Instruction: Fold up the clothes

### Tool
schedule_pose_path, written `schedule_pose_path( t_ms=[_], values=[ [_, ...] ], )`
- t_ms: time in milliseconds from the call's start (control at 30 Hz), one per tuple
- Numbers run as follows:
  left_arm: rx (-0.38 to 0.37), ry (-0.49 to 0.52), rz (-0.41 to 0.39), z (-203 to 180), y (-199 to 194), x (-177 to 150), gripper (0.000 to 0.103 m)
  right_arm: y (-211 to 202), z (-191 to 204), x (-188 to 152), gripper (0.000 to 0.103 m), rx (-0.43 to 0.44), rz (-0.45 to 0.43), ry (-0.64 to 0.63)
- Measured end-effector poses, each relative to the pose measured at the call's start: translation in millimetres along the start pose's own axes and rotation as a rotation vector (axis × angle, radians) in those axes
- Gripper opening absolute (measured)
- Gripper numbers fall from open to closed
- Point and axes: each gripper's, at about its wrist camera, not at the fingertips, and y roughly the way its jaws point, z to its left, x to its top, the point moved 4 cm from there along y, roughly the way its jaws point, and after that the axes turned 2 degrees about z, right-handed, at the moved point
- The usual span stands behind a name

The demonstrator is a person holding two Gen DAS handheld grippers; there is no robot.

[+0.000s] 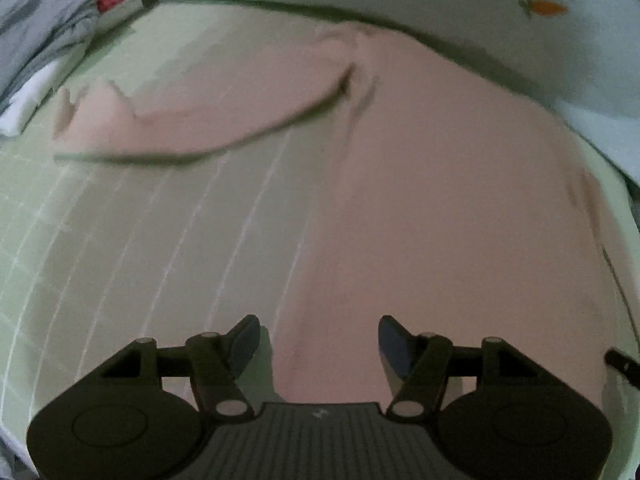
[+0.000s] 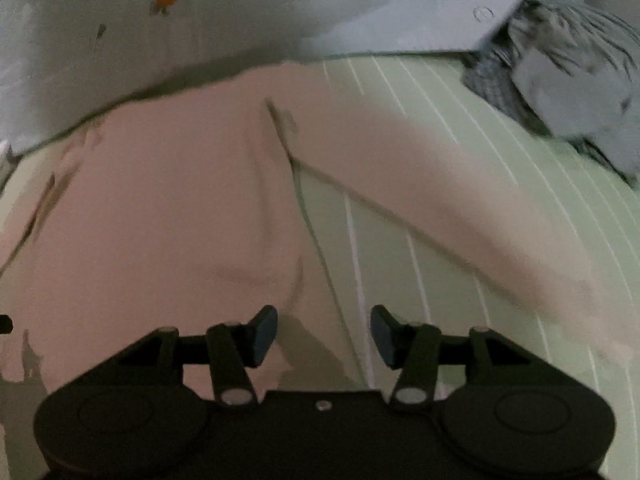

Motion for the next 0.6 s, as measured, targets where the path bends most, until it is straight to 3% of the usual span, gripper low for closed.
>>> schedule_pose_path(
  t_ms=[33, 67, 100, 133, 167, 200, 467, 500, 533, 600],
  values=[
    [-0.002, 0.012, 0.004, 0, -1, -6, 0.061, -2, 2, -3, 0.051, -0.001, -0.007, -0.009],
    [-0.004, 0.029, 0.002, -1, -2, -9, 0.054, -4, 3, -7, 0.050, -0.001, -0.011, -0.014],
    [0.007, 0.047, -0.003, -1, -3, -14, 0.042, -5, 3, -10, 0.042, 0.000, -0.012, -0.011],
    [0.017, 0.066, -0.009, -1, -5, -20, 0.036, -7, 3, -13, 0.028, 0.001, -0.013, -0.009],
    [0.028, 0.084, -0.014, -1, -7, -24, 0.016, -8, 3, -15, 0.020, 0.003, -0.014, -0.006],
    [0.044, 0.102, -0.017, -3, -8, -25, 0.003, -10, 3, -18, 0.005, 0.004, -0.015, -0.004],
    [0.032, 0.044, 0.007, 23, -15, -32, 0.005, -31, 11, -49, 0.007, 0.010, 0.004, -0.005],
    [0.034, 0.030, 0.005, 24, -17, -32, 0.007, -33, 9, -50, 0.012, 0.013, 0.005, -0.010],
    [0.042, 0.007, -0.006, 22, -21, -32, 0.010, -36, 3, -48, 0.026, 0.012, 0.000, -0.010],
    [0.057, -0.040, -0.031, 18, -30, -30, 0.026, -40, -9, -44, 0.039, 0.010, -0.010, -0.011]
  ],
)
